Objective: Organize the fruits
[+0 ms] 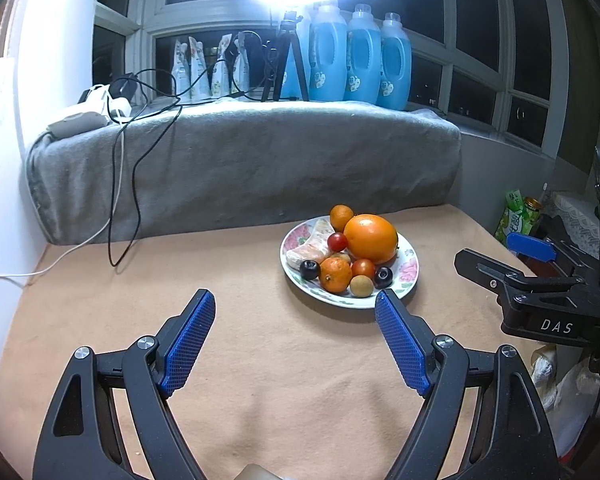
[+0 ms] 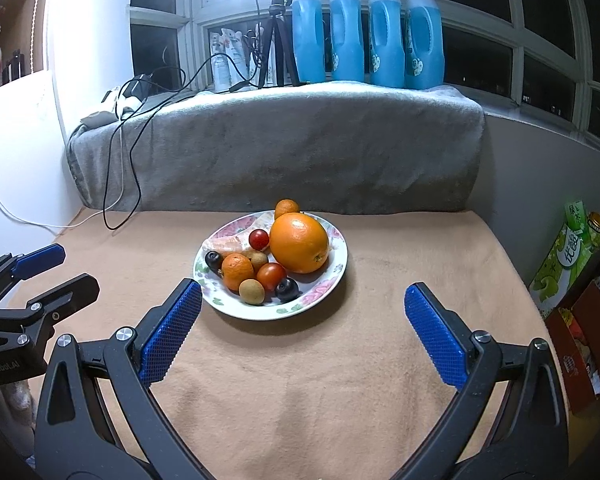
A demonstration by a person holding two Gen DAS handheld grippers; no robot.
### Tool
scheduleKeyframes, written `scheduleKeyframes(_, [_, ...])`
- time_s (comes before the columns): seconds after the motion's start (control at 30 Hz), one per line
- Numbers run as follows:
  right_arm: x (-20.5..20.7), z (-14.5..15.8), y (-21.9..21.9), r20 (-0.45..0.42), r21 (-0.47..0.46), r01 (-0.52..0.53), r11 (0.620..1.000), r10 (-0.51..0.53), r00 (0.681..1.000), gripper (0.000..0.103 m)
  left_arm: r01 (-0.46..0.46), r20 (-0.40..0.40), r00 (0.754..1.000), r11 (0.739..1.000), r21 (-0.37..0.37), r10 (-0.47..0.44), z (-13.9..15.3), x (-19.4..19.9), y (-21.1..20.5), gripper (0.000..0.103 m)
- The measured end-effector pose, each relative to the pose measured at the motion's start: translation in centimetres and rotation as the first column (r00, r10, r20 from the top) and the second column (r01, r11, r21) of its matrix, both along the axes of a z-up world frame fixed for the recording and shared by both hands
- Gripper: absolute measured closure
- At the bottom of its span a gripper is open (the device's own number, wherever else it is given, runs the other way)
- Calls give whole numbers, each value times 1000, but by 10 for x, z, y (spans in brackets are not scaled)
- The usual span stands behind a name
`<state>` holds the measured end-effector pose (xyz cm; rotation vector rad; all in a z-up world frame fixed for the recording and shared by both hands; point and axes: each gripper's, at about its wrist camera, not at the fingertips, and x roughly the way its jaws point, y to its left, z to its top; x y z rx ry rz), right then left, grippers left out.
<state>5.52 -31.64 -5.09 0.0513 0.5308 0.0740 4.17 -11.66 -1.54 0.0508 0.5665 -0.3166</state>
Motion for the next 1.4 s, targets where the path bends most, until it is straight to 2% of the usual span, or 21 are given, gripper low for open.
scheduleKeyframes(0.87, [-1,1,2,-6,-4,-7,1000,7,1000,0,-19,-21,1000,1000,16,19,0,1,-1,20])
scheduleKeyframes(1.4, [2,-2,1,-13,-8,-21,1000,21,1000,0,-30,9,999,999,12,30,2,-2,2,20])
